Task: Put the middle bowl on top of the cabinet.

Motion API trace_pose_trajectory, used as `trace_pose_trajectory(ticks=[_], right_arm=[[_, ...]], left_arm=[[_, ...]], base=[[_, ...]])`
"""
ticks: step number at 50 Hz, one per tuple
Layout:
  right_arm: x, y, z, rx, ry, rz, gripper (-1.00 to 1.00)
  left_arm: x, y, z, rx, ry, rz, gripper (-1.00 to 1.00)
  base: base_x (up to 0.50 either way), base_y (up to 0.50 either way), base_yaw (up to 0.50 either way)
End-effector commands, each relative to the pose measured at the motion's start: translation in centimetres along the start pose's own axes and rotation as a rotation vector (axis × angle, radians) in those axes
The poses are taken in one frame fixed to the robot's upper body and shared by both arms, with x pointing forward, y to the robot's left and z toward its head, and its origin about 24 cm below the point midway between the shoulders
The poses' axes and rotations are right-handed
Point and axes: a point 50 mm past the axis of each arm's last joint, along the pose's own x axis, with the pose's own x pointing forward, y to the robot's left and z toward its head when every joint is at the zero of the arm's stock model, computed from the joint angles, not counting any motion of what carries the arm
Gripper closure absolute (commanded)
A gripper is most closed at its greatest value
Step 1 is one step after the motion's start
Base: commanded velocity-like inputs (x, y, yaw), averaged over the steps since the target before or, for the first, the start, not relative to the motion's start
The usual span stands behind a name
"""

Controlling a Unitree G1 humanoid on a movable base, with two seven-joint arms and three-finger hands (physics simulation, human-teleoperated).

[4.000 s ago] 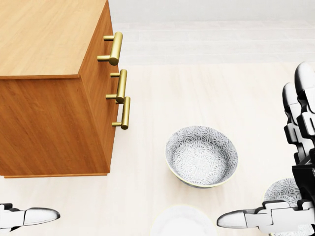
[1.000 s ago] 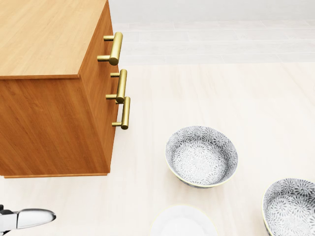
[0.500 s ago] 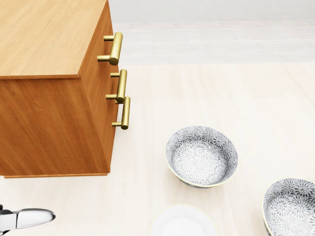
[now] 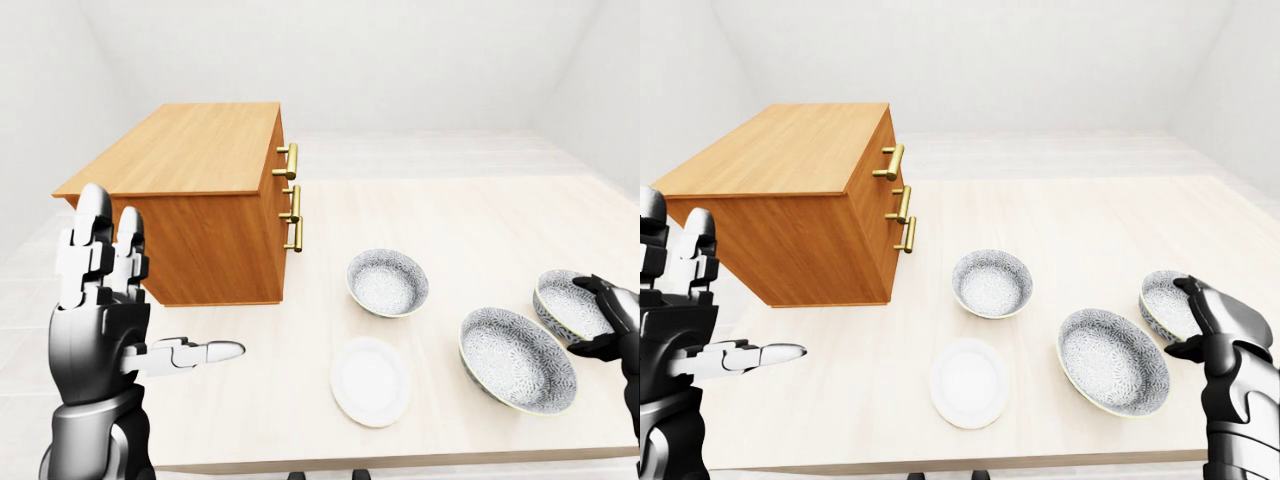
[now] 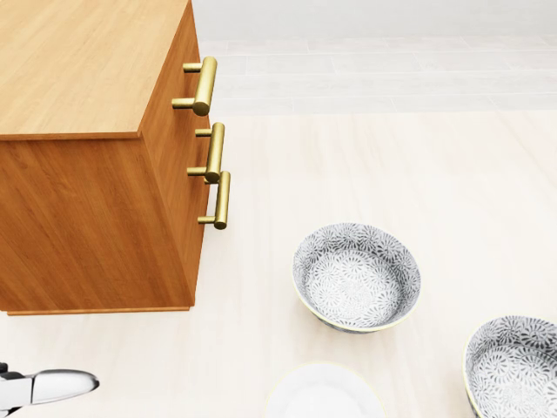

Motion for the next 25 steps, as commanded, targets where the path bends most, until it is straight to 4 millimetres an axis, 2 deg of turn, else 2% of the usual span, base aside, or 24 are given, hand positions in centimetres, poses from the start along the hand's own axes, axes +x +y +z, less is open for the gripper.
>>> trace_pose_trajectory(ticks=[1,25], right_arm=[[0.08,0.37,-0.11,-0.002,0.003,0.005,-0.48],[0.51,0.89,-0.94,0.008,0.027,0.015,-0.51]], left_arm=[[-0.14,-0.07,-0.3,0.0,0.018,-0.001,-1.0],[-0.18,0.07,-0.37,0.005,0.022,0.003,-1.0]], base=[[0.0,0.0,0.0],[0.0,0.0,0.0]])
